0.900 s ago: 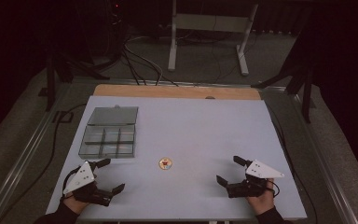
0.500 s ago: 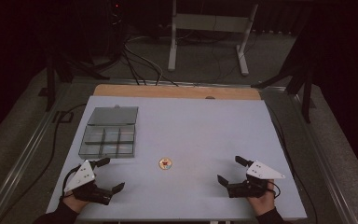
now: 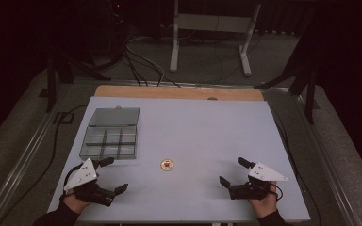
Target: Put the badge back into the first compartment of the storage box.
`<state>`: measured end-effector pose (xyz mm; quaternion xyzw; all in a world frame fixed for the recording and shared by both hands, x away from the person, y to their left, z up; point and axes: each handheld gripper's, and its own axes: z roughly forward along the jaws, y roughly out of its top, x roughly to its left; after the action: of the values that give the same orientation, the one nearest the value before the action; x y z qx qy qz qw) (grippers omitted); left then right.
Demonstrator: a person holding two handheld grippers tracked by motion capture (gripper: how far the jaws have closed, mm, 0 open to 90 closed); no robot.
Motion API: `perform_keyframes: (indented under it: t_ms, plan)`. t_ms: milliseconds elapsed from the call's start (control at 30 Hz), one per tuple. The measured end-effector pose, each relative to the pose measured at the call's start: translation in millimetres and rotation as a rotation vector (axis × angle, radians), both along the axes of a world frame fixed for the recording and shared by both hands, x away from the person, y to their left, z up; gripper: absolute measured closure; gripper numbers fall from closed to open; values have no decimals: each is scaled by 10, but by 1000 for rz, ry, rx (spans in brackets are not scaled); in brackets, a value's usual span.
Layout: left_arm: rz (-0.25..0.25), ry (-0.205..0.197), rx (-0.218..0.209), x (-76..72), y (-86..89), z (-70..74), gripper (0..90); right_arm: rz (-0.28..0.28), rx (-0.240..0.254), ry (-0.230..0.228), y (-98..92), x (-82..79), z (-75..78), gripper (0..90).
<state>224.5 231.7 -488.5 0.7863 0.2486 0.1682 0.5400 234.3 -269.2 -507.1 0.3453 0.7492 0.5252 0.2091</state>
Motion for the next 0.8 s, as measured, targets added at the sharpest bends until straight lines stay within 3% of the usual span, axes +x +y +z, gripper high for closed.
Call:
perform_keyframes:
  t_ms: [467,800]
  plan:
    - [-34,-10,17,118,-220,190,2,-11,3,-9,-3,-8,13,0]
    - [-61,-13,30,208,-409,233,2,-9,7,-9,-10,-10,16,0]
